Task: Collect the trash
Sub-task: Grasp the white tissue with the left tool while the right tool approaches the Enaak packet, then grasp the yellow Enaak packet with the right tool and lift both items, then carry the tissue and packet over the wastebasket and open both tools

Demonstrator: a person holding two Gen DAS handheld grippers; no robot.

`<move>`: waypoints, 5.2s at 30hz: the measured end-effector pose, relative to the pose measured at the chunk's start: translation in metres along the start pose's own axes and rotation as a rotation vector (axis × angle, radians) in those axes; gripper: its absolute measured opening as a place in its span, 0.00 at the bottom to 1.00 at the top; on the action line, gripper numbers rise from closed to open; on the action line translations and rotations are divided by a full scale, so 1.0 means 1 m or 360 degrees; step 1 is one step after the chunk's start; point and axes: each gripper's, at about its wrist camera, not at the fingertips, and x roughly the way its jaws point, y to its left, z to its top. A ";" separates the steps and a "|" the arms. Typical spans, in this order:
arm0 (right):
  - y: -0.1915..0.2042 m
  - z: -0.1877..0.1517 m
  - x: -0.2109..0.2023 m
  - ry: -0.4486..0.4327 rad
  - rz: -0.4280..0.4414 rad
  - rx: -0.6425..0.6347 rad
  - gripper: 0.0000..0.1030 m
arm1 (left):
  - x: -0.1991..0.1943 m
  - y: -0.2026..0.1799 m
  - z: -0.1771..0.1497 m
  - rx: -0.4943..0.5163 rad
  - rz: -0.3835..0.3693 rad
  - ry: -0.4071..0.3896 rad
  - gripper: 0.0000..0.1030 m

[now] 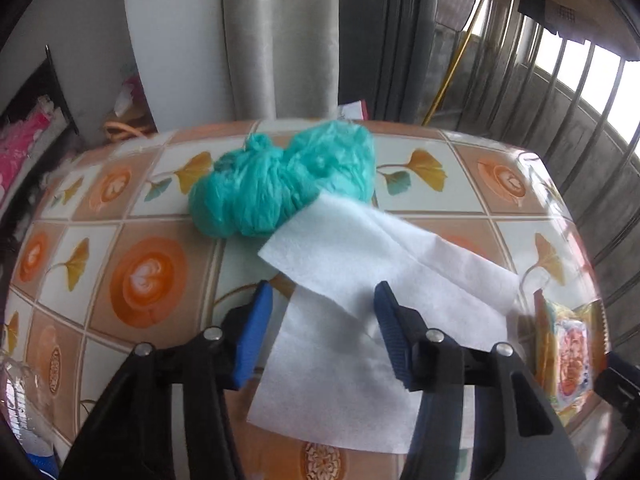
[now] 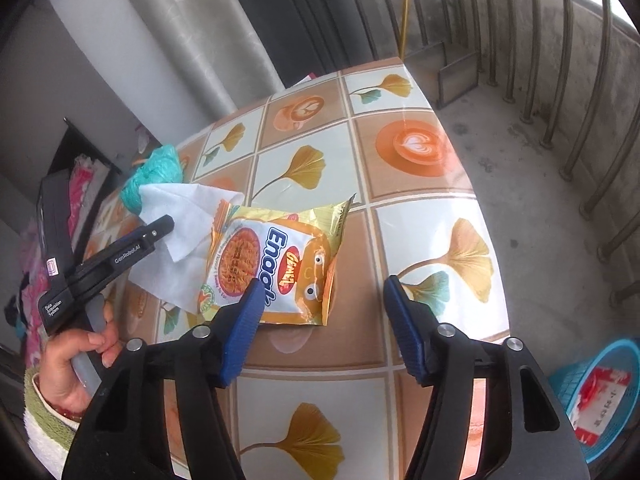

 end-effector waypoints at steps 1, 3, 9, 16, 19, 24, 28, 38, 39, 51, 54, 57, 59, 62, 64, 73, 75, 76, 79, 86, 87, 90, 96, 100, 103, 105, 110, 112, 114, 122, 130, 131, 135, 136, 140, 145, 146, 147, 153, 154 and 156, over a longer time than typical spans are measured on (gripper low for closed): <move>0.001 -0.001 0.001 -0.0003 -0.0008 -0.0014 0.50 | -0.001 -0.002 -0.001 0.0016 0.0010 -0.0005 0.45; 0.003 -0.001 0.002 -0.0005 -0.0025 -0.0034 0.44 | -0.001 -0.004 -0.002 0.0037 0.0003 -0.0007 0.36; 0.005 -0.002 0.004 0.0016 -0.0043 -0.0072 0.20 | -0.003 -0.023 -0.003 0.0194 0.0026 -0.0022 0.07; -0.002 -0.005 0.003 0.0048 -0.0016 -0.0059 0.03 | -0.010 -0.029 -0.017 0.0318 0.0079 -0.0030 0.02; -0.004 -0.009 0.000 0.0057 0.0012 -0.0039 0.03 | -0.018 -0.022 -0.027 0.0303 0.0072 -0.0023 0.01; -0.010 -0.018 -0.005 0.0093 0.0081 0.0006 0.01 | -0.042 -0.009 -0.054 0.0280 0.0039 -0.0016 0.01; -0.018 -0.030 -0.013 0.0118 0.0141 0.0051 0.00 | -0.066 0.001 -0.086 0.0241 -0.0051 -0.0023 0.01; -0.031 -0.066 -0.041 0.0188 0.0265 0.0124 0.00 | -0.124 0.020 -0.157 0.0097 -0.0187 0.0018 0.01; -0.031 -0.068 -0.045 0.0193 0.0270 0.0123 0.00 | -0.129 0.022 -0.165 0.0068 -0.0211 0.0023 0.00; -0.028 -0.087 -0.068 0.0252 0.0348 0.0015 0.28 | -0.180 0.055 -0.217 -0.0282 -0.0436 -0.0025 0.01; -0.027 -0.084 -0.067 0.0254 0.0342 0.0020 0.38 | -0.187 0.059 -0.215 -0.0323 -0.0481 -0.0040 0.05; -0.029 -0.083 -0.067 0.0234 0.0340 0.0043 0.45 | -0.188 0.065 -0.217 -0.0390 -0.0516 -0.0031 0.23; -0.028 -0.082 -0.065 0.0229 0.0323 0.0041 0.48 | -0.185 0.066 -0.217 -0.0408 -0.0521 -0.0017 0.28; -0.025 -0.084 -0.061 0.0220 0.0292 0.0025 0.49 | -0.177 0.065 -0.218 -0.0406 -0.0493 0.0013 0.29; -0.020 -0.085 -0.061 0.0196 0.0252 -0.0015 0.49 | -0.173 0.061 -0.218 -0.0378 -0.0428 0.0028 0.29; 0.009 -0.095 -0.058 0.0101 -0.0040 -0.0321 0.43 | -0.174 0.036 -0.222 -0.0088 -0.0157 -0.0032 0.26; 0.010 -0.097 -0.057 0.0096 -0.0068 -0.0349 0.37 | -0.174 0.036 -0.223 -0.0069 -0.0122 -0.0037 0.18; 0.010 -0.098 -0.057 0.0095 -0.0074 -0.0353 0.34 | -0.173 0.036 -0.223 -0.0064 -0.0111 -0.0039 0.17; 0.011 -0.100 -0.057 0.0083 -0.0105 -0.0378 0.28 | -0.174 0.037 -0.224 -0.0061 -0.0108 -0.0043 0.09; 0.013 -0.101 -0.059 0.0058 -0.0107 -0.0362 0.17 | -0.176 0.034 -0.225 -0.0058 -0.0131 -0.0052 0.01; 0.012 -0.101 -0.060 0.0053 -0.0100 -0.0352 0.16 | -0.177 0.033 -0.226 -0.0060 -0.0138 -0.0054 0.01; 0.010 -0.098 -0.065 0.0041 -0.0065 -0.0313 0.13 | -0.181 0.032 -0.225 -0.0063 -0.0155 -0.0078 0.00; 0.006 -0.092 -0.076 0.0008 0.0012 -0.0247 0.10 | -0.196 0.032 -0.219 -0.0094 -0.0208 -0.0147 0.00; 0.006 -0.090 -0.083 -0.0020 0.0042 -0.0231 0.08 | -0.205 0.029 -0.212 -0.0098 -0.0245 -0.0192 0.00; 0.005 -0.089 -0.087 -0.0036 0.0065 -0.0216 0.08 | -0.212 0.025 -0.208 -0.0091 -0.0257 -0.0224 0.00; 0.004 -0.088 -0.090 -0.0050 0.0074 -0.0208 0.07 | -0.215 0.024 -0.205 -0.0090 -0.0264 -0.0243 0.00; 0.002 -0.084 -0.098 -0.0085 0.0099 -0.0196 0.07 | -0.225 0.018 -0.198 -0.0074 -0.0282 -0.0294 0.00; 0.001 -0.083 -0.101 -0.0096 0.0109 -0.0187 0.07 | -0.229 0.014 -0.194 -0.0063 -0.0290 -0.0314 0.00; 0.000 -0.083 -0.102 -0.0101 0.0116 -0.0182 0.07 | -0.232 0.012 -0.191 -0.0051 -0.0296 -0.0333 0.00; -0.007 -0.082 -0.111 -0.0126 0.0139 -0.0168 0.07 | -0.243 -0.004 -0.180 0.0005 -0.0309 -0.0394 0.00; -0.015 -0.078 -0.120 -0.0155 0.0158 -0.0148 0.07 | -0.253 -0.019 -0.173 0.0059 -0.0307 -0.0446 0.00; -0.015 -0.078 -0.121 -0.0157 0.0161 -0.0145 0.07 | -0.255 -0.020 -0.172 0.0066 -0.0306 -0.0453 0.00; -0.019 -0.077 -0.124 -0.0166 0.0174 -0.0136 0.07 | -0.260 -0.026 -0.170 0.0090 -0.0299 -0.0476 0.00; -0.020 -0.076 -0.124 -0.0169 0.0180 -0.0132 0.07 | -0.261 -0.027 -0.170 0.0095 -0.0296 -0.0481 0.00; -0.024 -0.077 -0.128 -0.0180 0.0194 -0.0121 0.07 | -0.266 -0.033 -0.169 0.0121 -0.0287 -0.0504 0.00; -0.031 -0.078 -0.133 -0.0195 0.0210 -0.0104 0.07 | -0.272 -0.042 -0.168 0.0157 -0.0272 -0.0530 0.00; -0.033 -0.079 -0.134 -0.0199 0.0212 -0.0099 0.07 | -0.274 -0.044 -0.168 0.0165 -0.0270 -0.0535 0.00; -0.035 -0.079 -0.136 -0.0203 0.0213 -0.0095 0.07 | -0.275 -0.046 -0.168 0.0175 -0.0268 -0.0541 0.00; -0.049 -0.079 -0.145 -0.0241 0.0219 -0.0052 0.07 | -0.282 -0.062 -0.167 0.0231 -0.0258 -0.0569 0.00; -0.051 -0.079 -0.147 -0.0246 0.0219 -0.0044 0.07 | -0.283 -0.066 -0.167 0.0245 -0.0259 -0.0574 0.00; -0.058 -0.081 -0.150 -0.0260 0.0215 -0.0024 0.07 | -0.285 -0.073 -0.167 0.0263 -0.0267 -0.0575 0.00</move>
